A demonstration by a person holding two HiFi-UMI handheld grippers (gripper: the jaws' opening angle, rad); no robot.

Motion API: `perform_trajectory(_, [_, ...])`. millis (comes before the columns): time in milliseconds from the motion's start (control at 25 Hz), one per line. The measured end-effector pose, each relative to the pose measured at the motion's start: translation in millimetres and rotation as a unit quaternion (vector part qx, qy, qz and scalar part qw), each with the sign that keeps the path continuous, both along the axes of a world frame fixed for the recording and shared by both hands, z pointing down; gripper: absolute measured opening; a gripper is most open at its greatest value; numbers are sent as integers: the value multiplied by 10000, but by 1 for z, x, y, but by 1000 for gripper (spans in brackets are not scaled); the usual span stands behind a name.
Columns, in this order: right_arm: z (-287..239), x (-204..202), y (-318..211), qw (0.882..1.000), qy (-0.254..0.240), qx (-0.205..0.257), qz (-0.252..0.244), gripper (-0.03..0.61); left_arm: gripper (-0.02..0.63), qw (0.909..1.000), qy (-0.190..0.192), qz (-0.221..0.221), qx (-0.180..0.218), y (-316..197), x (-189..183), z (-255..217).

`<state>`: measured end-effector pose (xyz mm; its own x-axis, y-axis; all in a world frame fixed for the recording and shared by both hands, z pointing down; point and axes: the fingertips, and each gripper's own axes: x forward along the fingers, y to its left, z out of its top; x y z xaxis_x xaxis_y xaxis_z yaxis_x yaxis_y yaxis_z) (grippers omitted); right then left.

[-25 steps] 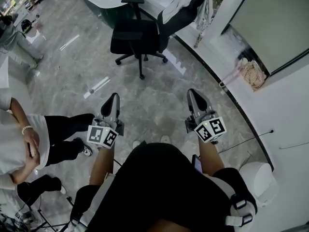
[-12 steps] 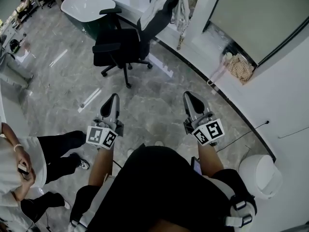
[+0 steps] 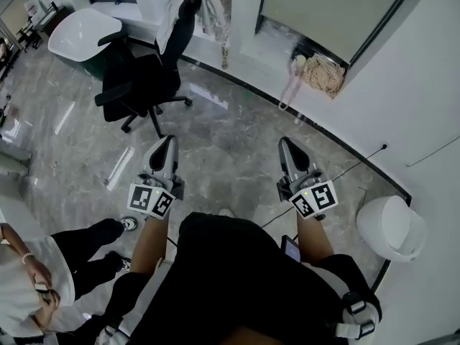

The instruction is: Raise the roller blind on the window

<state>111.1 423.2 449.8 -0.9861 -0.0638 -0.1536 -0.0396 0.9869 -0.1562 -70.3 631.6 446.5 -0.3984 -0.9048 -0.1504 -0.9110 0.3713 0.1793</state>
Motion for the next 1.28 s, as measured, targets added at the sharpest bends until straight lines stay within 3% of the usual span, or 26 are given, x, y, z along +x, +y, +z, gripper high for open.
perform_trajectory(320, [4,67,-56,9942,-79,-129,1066,5,3,9952,1,980,51,-90,27,-6])
perform_trajectory(560, [2,80,-74,9865,-84,-224,1621,5,3,9878,18,1549,165,-131,25,-5])
perform_trajectory(960, [-7,34,-119,9698,12,-116,2436,5,3,9738,22,2259,265,-204,-41,-4])
perform_trajectory(1280, [-22,-25,-142,9623,-86,-190,2713,5,3,9650,179,2609,201,-243,-97,6])
